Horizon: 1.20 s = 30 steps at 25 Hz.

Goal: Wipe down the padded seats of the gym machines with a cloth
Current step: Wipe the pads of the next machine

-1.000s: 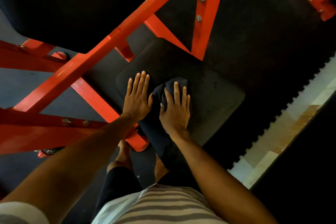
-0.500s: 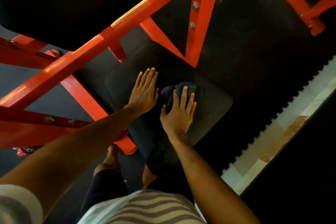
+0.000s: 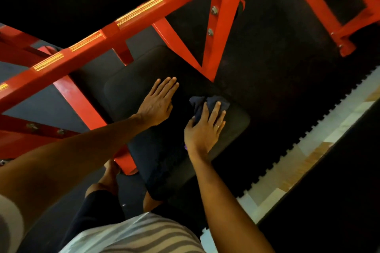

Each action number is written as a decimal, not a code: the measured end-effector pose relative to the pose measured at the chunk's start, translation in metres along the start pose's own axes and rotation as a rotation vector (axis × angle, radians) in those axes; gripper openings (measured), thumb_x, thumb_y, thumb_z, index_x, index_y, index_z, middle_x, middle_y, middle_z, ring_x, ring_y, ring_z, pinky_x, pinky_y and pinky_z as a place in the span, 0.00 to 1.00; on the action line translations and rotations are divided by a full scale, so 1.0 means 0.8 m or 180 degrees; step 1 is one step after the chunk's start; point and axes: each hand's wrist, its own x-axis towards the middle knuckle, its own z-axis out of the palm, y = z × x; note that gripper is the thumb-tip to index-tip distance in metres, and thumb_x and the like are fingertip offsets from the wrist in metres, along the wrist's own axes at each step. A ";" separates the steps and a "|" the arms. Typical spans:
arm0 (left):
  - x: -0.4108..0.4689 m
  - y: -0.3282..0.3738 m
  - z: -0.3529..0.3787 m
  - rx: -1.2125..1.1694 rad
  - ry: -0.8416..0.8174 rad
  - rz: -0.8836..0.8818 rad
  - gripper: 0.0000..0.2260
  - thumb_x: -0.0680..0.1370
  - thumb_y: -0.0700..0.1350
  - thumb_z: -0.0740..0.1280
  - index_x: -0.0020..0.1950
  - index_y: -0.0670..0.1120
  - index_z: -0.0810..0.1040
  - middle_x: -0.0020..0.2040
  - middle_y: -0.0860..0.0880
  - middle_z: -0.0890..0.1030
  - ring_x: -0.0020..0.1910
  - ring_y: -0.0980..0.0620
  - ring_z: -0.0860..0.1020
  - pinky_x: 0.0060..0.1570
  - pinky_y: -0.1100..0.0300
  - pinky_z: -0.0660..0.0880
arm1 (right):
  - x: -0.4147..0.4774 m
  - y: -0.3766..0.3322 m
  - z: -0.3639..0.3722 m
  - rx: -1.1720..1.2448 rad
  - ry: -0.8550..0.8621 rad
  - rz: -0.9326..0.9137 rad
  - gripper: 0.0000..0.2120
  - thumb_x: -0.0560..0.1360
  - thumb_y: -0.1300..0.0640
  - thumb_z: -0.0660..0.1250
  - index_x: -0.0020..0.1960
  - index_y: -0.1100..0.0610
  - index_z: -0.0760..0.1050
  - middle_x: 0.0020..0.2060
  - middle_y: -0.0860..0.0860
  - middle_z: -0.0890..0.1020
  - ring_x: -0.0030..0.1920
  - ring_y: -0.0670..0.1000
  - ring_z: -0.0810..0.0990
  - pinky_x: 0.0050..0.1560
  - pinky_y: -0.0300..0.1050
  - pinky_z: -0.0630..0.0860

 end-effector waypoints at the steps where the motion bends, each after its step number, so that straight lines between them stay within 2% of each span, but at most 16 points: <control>1: 0.004 0.004 0.001 -0.0018 0.0015 0.0009 0.31 0.78 0.43 0.58 0.82 0.41 0.58 0.82 0.42 0.57 0.82 0.44 0.52 0.80 0.44 0.46 | 0.000 -0.009 0.003 0.0033 -0.0082 -0.0058 0.29 0.77 0.50 0.66 0.77 0.50 0.68 0.82 0.53 0.56 0.82 0.62 0.51 0.79 0.63 0.54; 5: 0.021 0.022 0.007 0.0040 0.0032 0.0018 0.30 0.80 0.44 0.58 0.82 0.41 0.57 0.82 0.43 0.57 0.82 0.45 0.51 0.80 0.46 0.44 | 0.078 -0.023 -0.004 -0.0157 -0.0344 -0.0616 0.28 0.79 0.49 0.65 0.79 0.47 0.66 0.83 0.50 0.54 0.82 0.60 0.50 0.80 0.61 0.52; 8: 0.031 0.027 0.007 -0.0034 0.0026 0.0114 0.30 0.79 0.47 0.51 0.82 0.42 0.58 0.82 0.43 0.57 0.82 0.45 0.52 0.80 0.45 0.44 | 0.108 0.013 -0.016 -0.0122 -0.0153 -0.0247 0.26 0.80 0.51 0.64 0.78 0.46 0.67 0.82 0.50 0.57 0.81 0.59 0.54 0.79 0.60 0.54; 12: 0.059 0.047 0.009 -0.0082 -0.0106 0.0641 0.28 0.80 0.44 0.56 0.81 0.43 0.61 0.81 0.44 0.60 0.81 0.47 0.55 0.80 0.49 0.44 | 0.047 0.060 -0.014 -0.0059 0.0290 0.0082 0.27 0.77 0.53 0.68 0.76 0.50 0.70 0.81 0.53 0.60 0.80 0.63 0.58 0.77 0.64 0.60; 15: 0.074 0.069 0.015 -0.0050 -0.0129 0.0666 0.27 0.81 0.47 0.52 0.81 0.42 0.61 0.81 0.43 0.60 0.81 0.46 0.56 0.80 0.49 0.46 | 0.057 0.036 -0.013 0.0070 0.0112 0.0093 0.27 0.77 0.52 0.68 0.75 0.51 0.71 0.81 0.54 0.60 0.80 0.64 0.56 0.78 0.64 0.57; 17: 0.077 0.075 0.021 0.0082 -0.0129 0.0629 0.28 0.81 0.48 0.49 0.81 0.41 0.58 0.82 0.43 0.59 0.81 0.46 0.55 0.81 0.47 0.48 | 0.088 0.027 -0.015 -0.0077 -0.0126 -0.0237 0.26 0.78 0.50 0.67 0.75 0.49 0.71 0.81 0.52 0.60 0.80 0.62 0.57 0.78 0.63 0.56; 19: 0.077 0.075 0.023 0.0120 -0.0078 0.0587 0.27 0.83 0.48 0.50 0.82 0.41 0.57 0.82 0.44 0.58 0.82 0.47 0.53 0.81 0.47 0.47 | 0.118 0.043 -0.023 -0.0191 -0.0173 -0.0474 0.25 0.78 0.49 0.67 0.74 0.47 0.72 0.80 0.51 0.63 0.79 0.61 0.61 0.77 0.61 0.60; 23: 0.075 0.078 0.024 0.0142 -0.0033 0.0541 0.26 0.84 0.48 0.52 0.82 0.43 0.56 0.82 0.45 0.57 0.82 0.48 0.53 0.81 0.48 0.47 | 0.107 0.110 -0.046 -0.0176 -0.0042 -0.0044 0.24 0.78 0.44 0.65 0.73 0.48 0.73 0.78 0.52 0.66 0.76 0.60 0.65 0.73 0.62 0.66; 27: 0.076 0.081 0.023 0.0141 0.0032 0.0549 0.27 0.82 0.48 0.53 0.81 0.41 0.60 0.81 0.43 0.61 0.81 0.45 0.56 0.80 0.47 0.49 | 0.109 0.081 -0.041 -0.0188 -0.0083 0.0339 0.26 0.78 0.38 0.61 0.72 0.49 0.74 0.78 0.53 0.66 0.77 0.62 0.62 0.75 0.66 0.60; 30: 0.078 0.087 0.024 -0.0072 0.0013 0.0475 0.29 0.78 0.46 0.55 0.79 0.39 0.63 0.80 0.42 0.62 0.81 0.45 0.57 0.80 0.45 0.49 | 0.132 0.038 -0.035 -0.0231 -0.0341 0.0026 0.26 0.82 0.37 0.54 0.73 0.48 0.72 0.78 0.52 0.66 0.78 0.61 0.62 0.76 0.66 0.57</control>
